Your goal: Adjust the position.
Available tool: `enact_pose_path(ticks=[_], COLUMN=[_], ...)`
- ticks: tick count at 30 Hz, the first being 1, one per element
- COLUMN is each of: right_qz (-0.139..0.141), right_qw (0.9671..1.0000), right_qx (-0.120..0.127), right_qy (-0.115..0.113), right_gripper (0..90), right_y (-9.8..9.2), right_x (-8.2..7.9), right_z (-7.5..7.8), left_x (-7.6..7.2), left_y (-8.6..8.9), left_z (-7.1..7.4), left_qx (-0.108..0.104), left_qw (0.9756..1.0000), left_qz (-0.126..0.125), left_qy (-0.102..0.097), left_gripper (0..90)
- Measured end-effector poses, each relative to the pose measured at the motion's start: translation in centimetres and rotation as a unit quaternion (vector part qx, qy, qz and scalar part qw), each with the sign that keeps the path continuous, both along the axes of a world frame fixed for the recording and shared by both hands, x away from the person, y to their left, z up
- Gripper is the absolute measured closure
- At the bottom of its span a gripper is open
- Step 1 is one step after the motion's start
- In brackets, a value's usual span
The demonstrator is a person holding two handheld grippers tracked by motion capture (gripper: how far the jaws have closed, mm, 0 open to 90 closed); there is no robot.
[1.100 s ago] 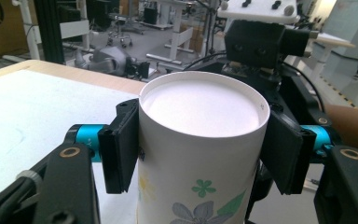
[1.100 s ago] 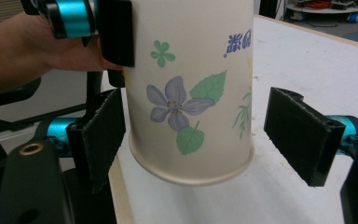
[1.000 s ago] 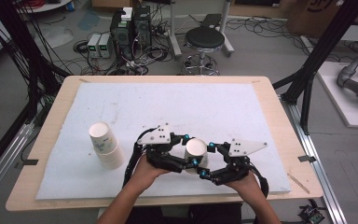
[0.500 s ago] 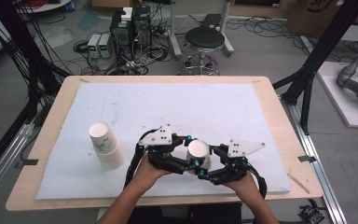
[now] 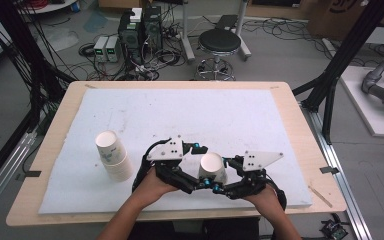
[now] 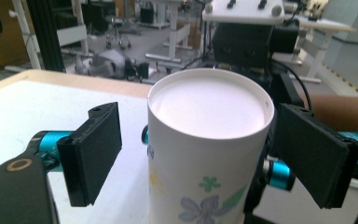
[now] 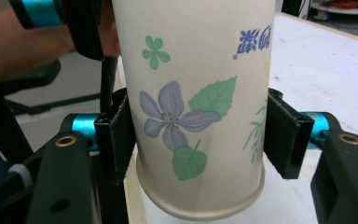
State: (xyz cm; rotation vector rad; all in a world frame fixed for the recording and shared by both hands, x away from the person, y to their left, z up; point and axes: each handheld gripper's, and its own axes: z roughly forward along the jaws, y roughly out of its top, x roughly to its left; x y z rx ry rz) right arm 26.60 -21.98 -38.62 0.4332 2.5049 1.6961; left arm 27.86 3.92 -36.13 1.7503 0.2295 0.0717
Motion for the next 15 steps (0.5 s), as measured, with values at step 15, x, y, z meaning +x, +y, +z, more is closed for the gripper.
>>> enact_pose_path(ticks=[15], right_qz=[0.022], right_qw=[0.9962], right_qx=[-0.084], right_qy=[-0.004], right_gripper=[34.9], right_y=[0.27], right_x=[0.82], right_z=[1.08], left_x=[0.51], left_y=[0.91], left_z=[0.27], left_qx=[0.053], left_qw=[0.9984], left_qz=[-0.013], left_qy=[0.012], left_gripper=[15.9])
